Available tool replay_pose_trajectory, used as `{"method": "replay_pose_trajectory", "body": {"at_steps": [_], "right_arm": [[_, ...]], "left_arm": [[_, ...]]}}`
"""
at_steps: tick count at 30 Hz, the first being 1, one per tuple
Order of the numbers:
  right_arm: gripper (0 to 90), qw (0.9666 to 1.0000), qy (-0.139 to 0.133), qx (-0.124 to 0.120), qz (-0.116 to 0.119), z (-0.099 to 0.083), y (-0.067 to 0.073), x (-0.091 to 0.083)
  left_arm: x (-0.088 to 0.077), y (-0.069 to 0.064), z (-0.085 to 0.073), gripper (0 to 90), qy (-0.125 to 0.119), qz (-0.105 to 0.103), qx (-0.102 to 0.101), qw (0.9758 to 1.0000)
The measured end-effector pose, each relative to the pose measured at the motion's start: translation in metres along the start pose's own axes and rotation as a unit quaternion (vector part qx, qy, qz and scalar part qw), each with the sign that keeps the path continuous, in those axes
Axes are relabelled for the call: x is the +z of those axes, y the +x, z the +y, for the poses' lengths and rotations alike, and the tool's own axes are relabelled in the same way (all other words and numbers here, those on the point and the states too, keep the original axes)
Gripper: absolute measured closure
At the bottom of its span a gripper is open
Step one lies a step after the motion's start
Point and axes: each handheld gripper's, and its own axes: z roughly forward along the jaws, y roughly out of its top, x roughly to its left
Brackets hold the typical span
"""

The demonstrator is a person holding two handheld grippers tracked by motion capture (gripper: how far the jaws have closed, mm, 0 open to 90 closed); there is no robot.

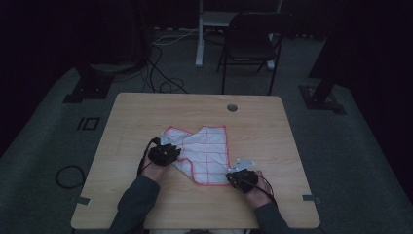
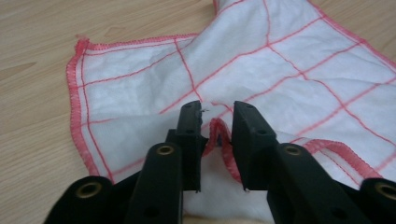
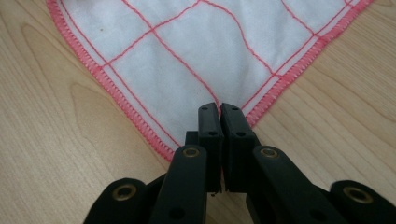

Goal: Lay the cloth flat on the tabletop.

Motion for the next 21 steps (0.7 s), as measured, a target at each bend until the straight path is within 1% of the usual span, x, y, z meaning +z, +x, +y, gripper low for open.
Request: {"method": "replay_pose_trajectory", "body": {"at_steps": [2,4,5,6,9,12,15,17,19,21], "right_arm": [[88.1,1.0,-0.002,0.003,0.002,-0.001,-0.001,0.0],[88.0,1.0,-0.002,0.004,0.003,-0.001,-0.001,0.0],[87.9,1.0,-0.002,0.004,0.004,-0.001,-0.001,0.0],[87.9,1.0,-0.002,0.005,0.003,-0.001,-0.001,0.0],[87.8,1.0,-0.002,0.007,0.002,-0.001,-0.001,0.0],[87.8,1.0,-0.002,0.007,0.002,-0.001,-0.001,0.0],[87.8,1.0,-0.002,0.006,0.002,-0.001,-0.001,0.0],[87.7,1.0,-0.003,0.008,0.003,-0.001,-0.001,0.0],[87.7,1.0,-0.003,0.008,0.002,-0.001,-0.001,0.0],[87.7,0.9999,-0.004,0.009,0.003,-0.001,-0.001,0.0]], "left_arm": [[-0.006,-0.001,-0.001,69.1,-0.014,0.0,-0.003,0.9999],[-0.013,-0.003,-0.001,68.2,-0.02,-0.003,0.002,0.9998],[-0.017,-0.006,-0.002,68.2,-0.021,-0.004,0.01,0.9997],[-0.02,-0.007,-0.004,67.5,-0.022,-0.005,0.012,0.9997],[-0.024,-0.009,-0.008,67.5,-0.024,-0.012,0.009,0.9996],[-0.022,-0.009,-0.012,66.5,-0.015,-0.015,0.0,0.9998],[-0.014,-0.007,-0.015,63.5,-0.007,-0.014,-0.012,0.9998],[-0.007,-0.007,-0.016,60.8,-0.002,-0.008,-0.02,0.9998],[-0.002,-0.008,-0.017,59.6,0.001,-0.015,-0.028,0.9995],[0.002,-0.009,-0.018,60.2,0.005,-0.018,-0.03,0.9994]]}}
